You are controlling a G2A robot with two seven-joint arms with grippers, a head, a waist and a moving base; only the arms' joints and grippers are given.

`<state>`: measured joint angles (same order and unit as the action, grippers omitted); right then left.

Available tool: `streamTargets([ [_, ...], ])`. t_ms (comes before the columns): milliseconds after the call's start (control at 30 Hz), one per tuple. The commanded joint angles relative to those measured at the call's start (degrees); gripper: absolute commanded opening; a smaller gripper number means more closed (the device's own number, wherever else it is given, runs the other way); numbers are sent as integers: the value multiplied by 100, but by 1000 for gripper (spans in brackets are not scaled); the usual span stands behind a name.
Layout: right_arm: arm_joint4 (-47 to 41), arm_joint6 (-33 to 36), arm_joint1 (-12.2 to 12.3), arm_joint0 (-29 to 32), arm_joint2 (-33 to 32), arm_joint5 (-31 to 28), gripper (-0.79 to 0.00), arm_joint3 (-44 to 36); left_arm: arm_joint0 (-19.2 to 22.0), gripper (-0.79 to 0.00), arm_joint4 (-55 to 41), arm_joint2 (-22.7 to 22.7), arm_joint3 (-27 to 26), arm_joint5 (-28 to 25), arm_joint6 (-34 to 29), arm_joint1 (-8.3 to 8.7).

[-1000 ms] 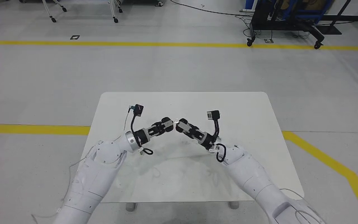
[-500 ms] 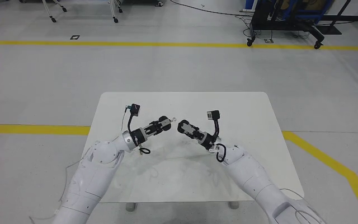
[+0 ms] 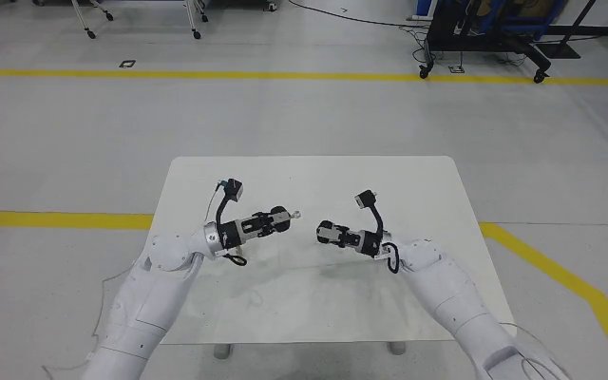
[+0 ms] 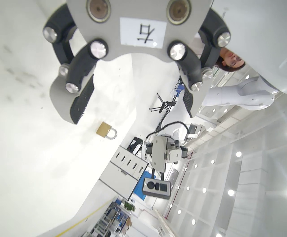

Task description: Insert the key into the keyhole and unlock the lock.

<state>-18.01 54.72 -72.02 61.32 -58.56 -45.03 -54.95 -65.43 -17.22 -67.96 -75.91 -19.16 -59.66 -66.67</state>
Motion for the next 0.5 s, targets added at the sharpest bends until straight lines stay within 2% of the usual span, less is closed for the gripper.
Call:
streamTargets([
  [0, -281, 442, 68, 64, -132, 186, -135, -108, 103, -785, -43, 30, 116, -8, -411, 12],
  [33, -489, 639, 90, 119, -166, 272, -259, -181, 143, -785, -8, 78, 138, -25, -553, 14],
  [67, -714, 838, 109, 154, -197, 384, -342, -248, 178, -785, 75, 108, 166, -58, -575, 15],
  [133, -1007, 1049, 144, 208, -230, 595, -409, -397, 213, -785, 195, 214, 176, -96, -594, 6],
  [267, -1253, 1222, 185, 236, -231, 769, -489, -486, 277, -785, 304, 421, 181, -197, -655, -19],
  [467, -1130, 1203, 128, 56, -10, 752, -502, -216, 342, -785, 381, 578, 237, -253, -618, -35],
])
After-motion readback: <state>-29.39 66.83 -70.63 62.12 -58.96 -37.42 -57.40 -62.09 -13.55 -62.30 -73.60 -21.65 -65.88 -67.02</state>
